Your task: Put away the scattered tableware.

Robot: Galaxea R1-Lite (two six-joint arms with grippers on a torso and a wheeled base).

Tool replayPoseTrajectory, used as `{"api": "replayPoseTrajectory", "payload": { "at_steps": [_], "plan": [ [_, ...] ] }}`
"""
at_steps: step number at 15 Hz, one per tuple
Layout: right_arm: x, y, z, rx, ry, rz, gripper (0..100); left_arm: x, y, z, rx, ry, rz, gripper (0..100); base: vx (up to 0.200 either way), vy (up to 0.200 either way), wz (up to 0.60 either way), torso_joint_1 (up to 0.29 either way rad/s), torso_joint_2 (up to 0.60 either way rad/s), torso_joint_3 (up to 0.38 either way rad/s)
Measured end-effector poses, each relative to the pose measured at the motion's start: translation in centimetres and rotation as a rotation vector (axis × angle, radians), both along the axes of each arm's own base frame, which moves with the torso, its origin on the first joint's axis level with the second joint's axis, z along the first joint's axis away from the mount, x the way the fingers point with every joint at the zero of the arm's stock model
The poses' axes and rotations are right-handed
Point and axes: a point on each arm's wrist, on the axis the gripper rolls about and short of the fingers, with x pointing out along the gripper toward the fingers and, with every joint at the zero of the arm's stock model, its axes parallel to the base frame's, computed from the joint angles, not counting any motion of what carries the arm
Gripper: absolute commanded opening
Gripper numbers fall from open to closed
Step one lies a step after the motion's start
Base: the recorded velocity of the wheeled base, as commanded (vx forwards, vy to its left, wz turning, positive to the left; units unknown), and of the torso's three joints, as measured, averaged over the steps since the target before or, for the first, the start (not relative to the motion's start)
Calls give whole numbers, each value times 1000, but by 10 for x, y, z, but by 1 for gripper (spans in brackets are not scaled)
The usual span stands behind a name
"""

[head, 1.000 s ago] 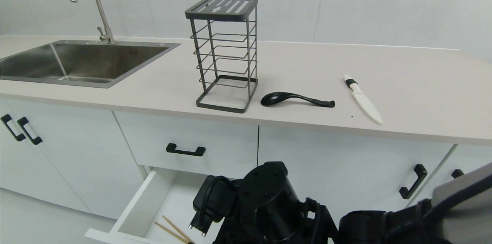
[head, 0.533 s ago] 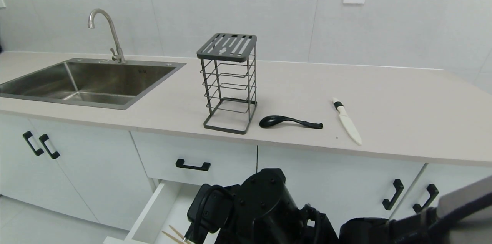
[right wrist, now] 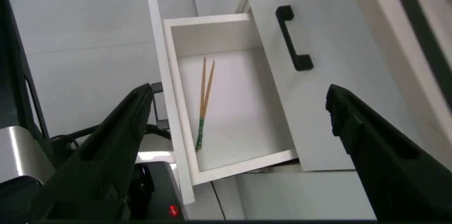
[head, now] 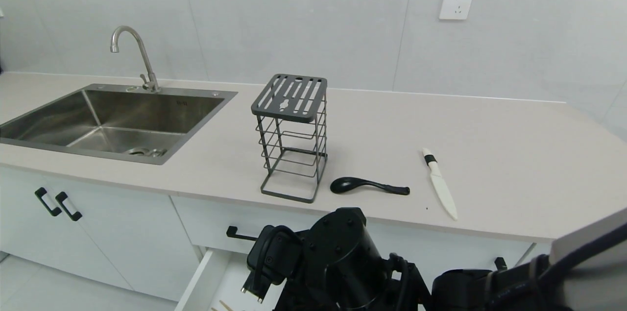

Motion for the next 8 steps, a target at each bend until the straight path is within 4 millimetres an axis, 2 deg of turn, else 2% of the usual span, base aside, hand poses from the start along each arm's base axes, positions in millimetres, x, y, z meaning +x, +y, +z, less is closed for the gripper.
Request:
{"api": "replayPoseTrajectory", "payload": {
  "at_steps": [8],
  "plan": [
    [3,0,-7,-35,21,-7,100,0,0,0,0,-1,0,100,0,0,0,281,-540,-262]
  ]
}}
